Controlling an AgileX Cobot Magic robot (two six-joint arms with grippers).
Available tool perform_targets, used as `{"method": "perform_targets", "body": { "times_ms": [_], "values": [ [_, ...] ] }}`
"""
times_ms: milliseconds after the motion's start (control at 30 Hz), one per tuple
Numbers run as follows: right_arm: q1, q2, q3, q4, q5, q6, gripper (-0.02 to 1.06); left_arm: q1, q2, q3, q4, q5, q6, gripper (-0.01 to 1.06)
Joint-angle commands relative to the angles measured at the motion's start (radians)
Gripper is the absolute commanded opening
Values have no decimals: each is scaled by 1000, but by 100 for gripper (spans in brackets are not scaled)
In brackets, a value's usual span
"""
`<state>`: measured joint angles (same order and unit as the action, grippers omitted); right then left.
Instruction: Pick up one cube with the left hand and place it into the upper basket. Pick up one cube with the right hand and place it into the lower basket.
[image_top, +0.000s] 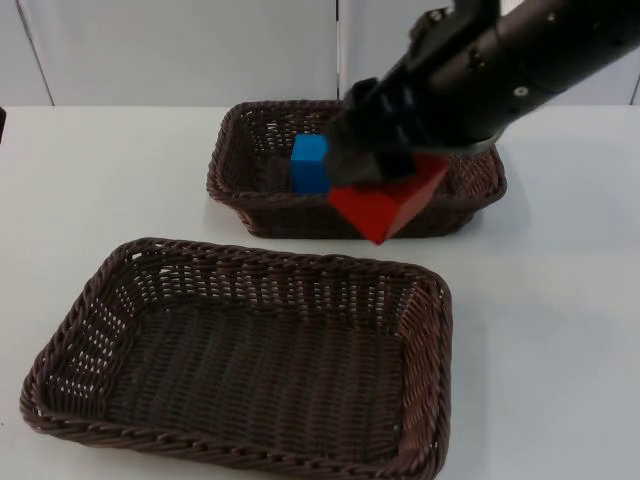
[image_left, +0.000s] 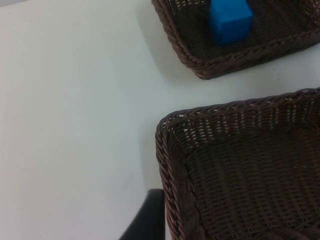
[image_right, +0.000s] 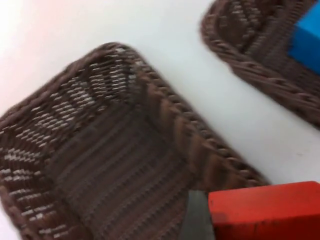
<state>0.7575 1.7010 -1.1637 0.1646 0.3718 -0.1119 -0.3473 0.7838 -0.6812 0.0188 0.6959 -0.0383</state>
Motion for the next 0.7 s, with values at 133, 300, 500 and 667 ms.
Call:
{"method": "perform_targets", "body": {
  "times_ms": [133, 300, 500, 667],
  "values": [
    [72, -12, -4, -5, -2, -9, 0, -1, -5, 1, -10, -6, -5, 90],
    [112, -12, -4, -5, -2, -9, 0, -1, -5, 1, -10, -6, -5, 90],
    [115, -12, -4, -3, -2, -9, 0, -1, -5, 1, -10, -6, -5, 90],
    [115, -12, -2, -3, -2, -9, 0, -1, -5, 1, -10, -6, -5, 90]
  ]
}}
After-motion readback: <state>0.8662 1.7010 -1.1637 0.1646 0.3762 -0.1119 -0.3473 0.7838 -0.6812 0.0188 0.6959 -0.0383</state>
